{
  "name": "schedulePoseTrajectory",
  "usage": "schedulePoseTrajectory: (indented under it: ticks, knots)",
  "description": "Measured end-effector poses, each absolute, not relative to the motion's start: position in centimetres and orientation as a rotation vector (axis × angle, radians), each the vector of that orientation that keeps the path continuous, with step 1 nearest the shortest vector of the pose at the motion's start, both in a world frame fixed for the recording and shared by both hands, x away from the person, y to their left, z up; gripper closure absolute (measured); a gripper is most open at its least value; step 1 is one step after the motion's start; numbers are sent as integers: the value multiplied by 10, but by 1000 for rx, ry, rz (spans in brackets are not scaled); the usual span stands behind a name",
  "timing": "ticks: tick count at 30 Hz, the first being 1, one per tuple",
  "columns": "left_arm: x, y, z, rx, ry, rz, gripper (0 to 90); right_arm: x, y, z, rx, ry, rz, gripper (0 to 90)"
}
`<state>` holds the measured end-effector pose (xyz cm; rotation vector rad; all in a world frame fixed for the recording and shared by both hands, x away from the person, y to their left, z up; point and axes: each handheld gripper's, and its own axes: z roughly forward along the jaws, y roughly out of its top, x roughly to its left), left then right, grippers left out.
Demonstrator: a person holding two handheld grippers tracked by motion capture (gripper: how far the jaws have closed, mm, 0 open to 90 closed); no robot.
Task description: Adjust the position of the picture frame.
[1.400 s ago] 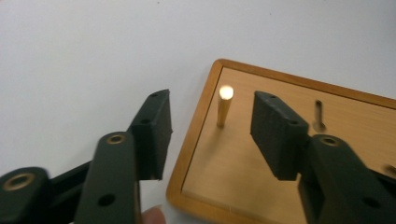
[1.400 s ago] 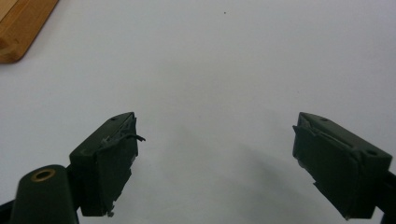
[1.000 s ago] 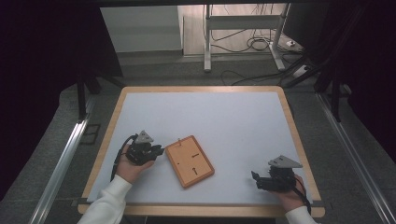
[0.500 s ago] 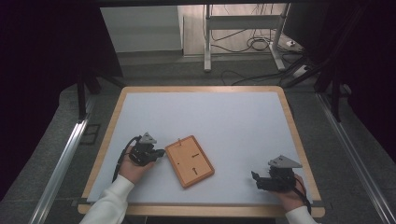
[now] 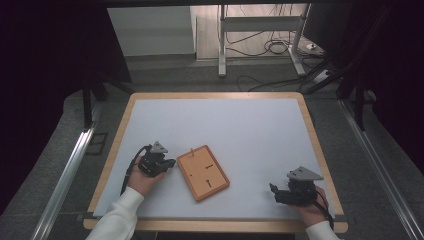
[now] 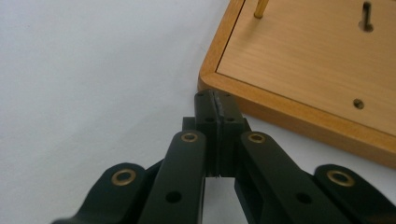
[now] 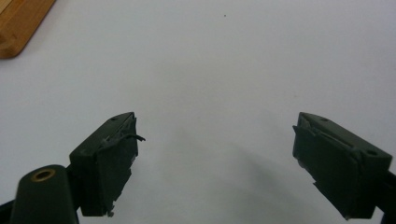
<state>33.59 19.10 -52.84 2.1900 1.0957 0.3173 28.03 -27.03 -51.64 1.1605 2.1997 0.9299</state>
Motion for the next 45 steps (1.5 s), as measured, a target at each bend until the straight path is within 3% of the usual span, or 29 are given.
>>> schedulePoseTrajectory:
  ticks: [15, 45]
  knots:
    - [340, 184, -533, 2171, 1119, 301, 900, 281, -269, -517, 1157, 2205, 922, 145]
    - [390, 156, -534, 2170, 1083, 269, 900, 280, -268, -517, 1156, 2203, 923, 146]
